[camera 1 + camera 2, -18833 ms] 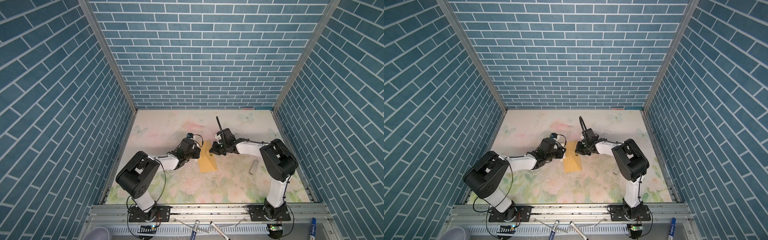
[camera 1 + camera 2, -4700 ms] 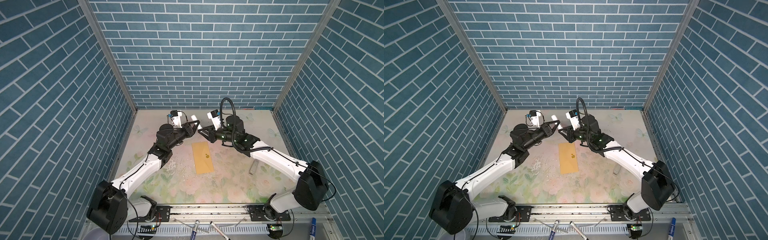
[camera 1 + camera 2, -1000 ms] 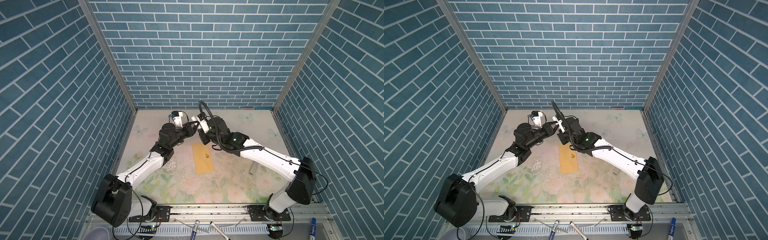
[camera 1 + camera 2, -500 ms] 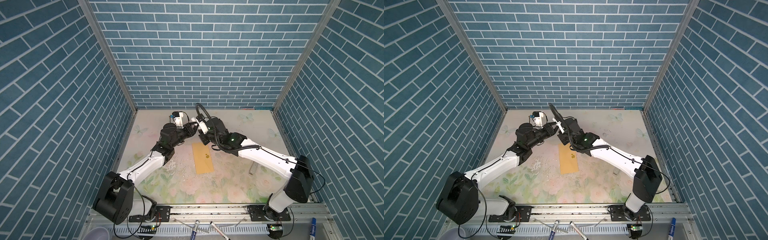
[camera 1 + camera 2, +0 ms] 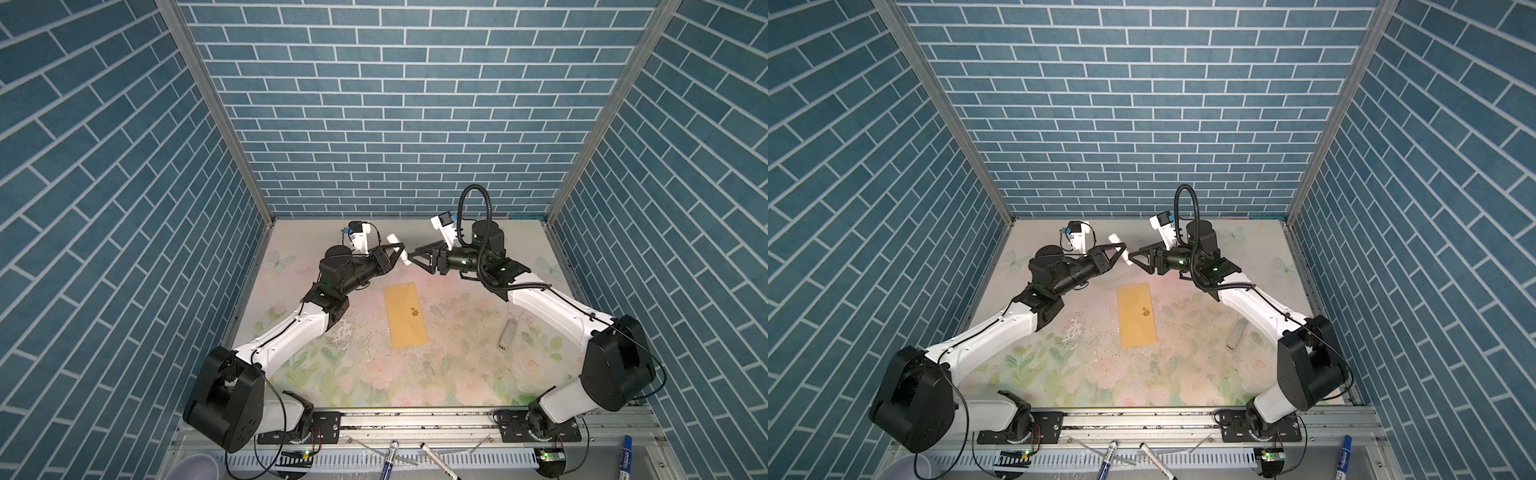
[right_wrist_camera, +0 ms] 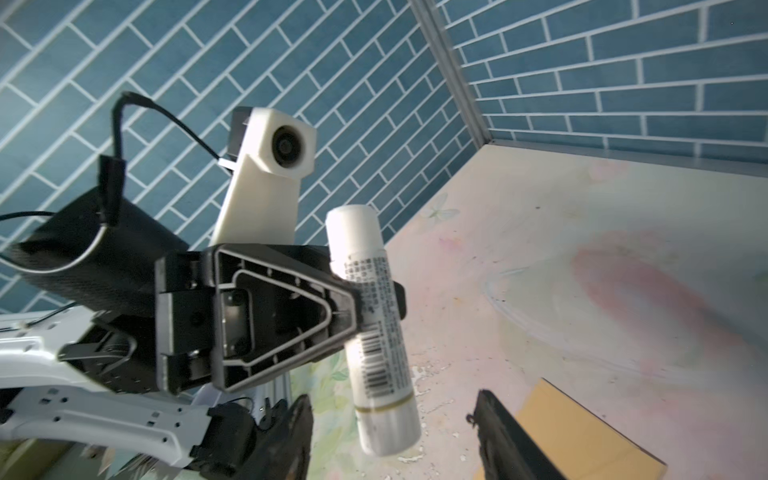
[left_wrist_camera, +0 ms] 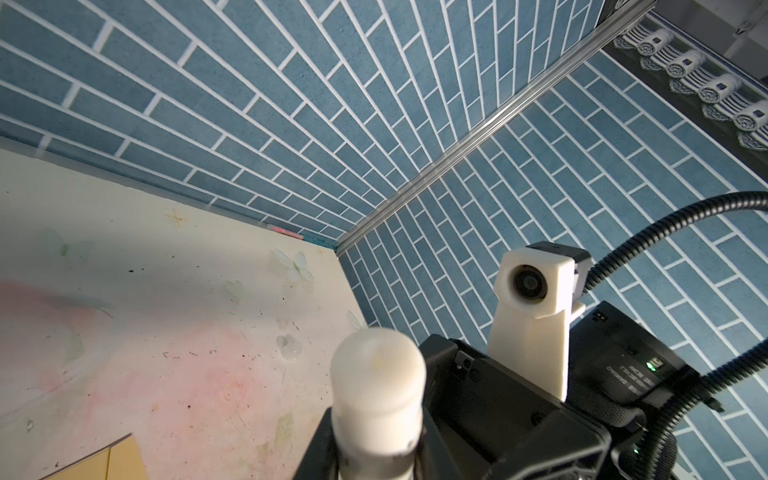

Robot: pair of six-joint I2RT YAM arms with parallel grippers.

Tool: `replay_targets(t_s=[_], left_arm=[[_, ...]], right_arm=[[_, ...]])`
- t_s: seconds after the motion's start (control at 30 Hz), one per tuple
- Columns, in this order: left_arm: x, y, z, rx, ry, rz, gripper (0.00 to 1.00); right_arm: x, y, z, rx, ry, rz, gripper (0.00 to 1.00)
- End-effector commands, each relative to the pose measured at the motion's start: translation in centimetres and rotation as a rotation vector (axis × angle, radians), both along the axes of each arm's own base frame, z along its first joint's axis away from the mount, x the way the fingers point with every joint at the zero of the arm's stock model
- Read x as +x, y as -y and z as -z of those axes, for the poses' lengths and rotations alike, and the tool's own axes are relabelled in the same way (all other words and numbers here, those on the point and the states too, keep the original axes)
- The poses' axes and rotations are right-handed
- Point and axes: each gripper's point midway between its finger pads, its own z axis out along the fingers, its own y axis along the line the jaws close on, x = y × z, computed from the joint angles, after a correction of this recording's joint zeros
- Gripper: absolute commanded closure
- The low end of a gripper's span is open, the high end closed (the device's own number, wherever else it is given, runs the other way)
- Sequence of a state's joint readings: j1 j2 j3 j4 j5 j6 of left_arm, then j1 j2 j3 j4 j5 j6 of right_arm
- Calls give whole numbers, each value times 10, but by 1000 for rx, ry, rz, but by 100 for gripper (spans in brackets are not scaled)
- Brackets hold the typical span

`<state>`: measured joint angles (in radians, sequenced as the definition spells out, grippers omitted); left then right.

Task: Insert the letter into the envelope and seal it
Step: 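Move the right gripper around the glue stick while the left gripper holds it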

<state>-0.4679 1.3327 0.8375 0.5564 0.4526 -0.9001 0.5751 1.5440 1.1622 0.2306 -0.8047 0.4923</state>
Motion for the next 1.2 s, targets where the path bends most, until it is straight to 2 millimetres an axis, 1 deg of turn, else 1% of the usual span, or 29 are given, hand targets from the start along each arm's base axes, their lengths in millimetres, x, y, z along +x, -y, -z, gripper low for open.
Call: replay_targets(t_s=[0.0,0.13,0.23,0.33,0.47,0.67,0.77,0.83,0.97,1.07,1.17], left_arm=[[-6,0,-29,-21,79,21,100],[-6,0,-31,-25,81,21,100],[-6,0,-31,-24,81,21,100],[-6,0,-30,-24,78,21,100],[-5,1,-29,-23,76,25,100],[-4,2,-25,-20,65,27,100],[-2,3,-22,-15,59,24,100],[-1,3,-19,-7,51,21,100],[0,2,-15,5,44,16,100],[1,3,-12,9,37,15,100],[3,4,-9,12,31,13,100]], right_arm=[[-16,-7,3,61,-71,-127,38],[-15,-11,11,60,-103,-148,42],[-14,-12,14,61,-110,-147,48],[-12,-12,13,67,-107,-140,54],[-10,-12,10,75,-99,-129,65],[-6,-11,9,69,-98,-98,88],[-2,-9,10,52,-90,-64,94],[4,-5,13,14,-78,-14,100],[18,7,20,-122,-7,144,100],[26,15,24,-291,104,281,100],[31,18,21,-456,238,394,100]])
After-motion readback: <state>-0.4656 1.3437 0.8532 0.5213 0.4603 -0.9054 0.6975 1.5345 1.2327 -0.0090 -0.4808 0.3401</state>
